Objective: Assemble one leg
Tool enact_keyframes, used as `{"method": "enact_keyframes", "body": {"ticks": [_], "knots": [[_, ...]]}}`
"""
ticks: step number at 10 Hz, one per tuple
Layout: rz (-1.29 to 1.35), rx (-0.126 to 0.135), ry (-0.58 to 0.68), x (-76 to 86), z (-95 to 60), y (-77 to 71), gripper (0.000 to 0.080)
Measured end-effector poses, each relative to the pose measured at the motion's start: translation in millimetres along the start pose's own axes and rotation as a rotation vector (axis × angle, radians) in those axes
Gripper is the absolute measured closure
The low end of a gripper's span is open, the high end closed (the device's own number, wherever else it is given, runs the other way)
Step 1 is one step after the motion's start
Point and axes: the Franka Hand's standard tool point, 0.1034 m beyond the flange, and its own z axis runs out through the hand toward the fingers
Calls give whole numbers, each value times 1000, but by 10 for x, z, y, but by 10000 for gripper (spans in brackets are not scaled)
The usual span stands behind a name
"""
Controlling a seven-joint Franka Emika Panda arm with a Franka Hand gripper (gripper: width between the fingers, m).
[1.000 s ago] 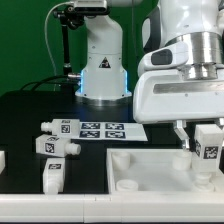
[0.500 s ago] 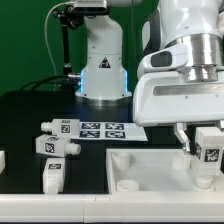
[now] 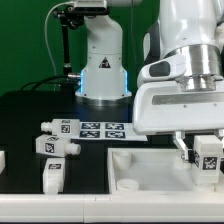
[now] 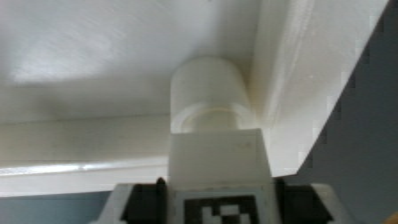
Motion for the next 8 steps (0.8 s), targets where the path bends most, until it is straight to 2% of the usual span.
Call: {"method": "enact_keyframes", "body": {"ticks": [4,5,6,7,8], "knots": [[10,-4,12,-1,-1,3,515],[8,-4,12,-2,-1,4,443],[8,-3,-10,-2,-15,-1,259],[11,2,-49,51,-102,-16,259],[8,8,-87,119,-191,-16,170]]}}
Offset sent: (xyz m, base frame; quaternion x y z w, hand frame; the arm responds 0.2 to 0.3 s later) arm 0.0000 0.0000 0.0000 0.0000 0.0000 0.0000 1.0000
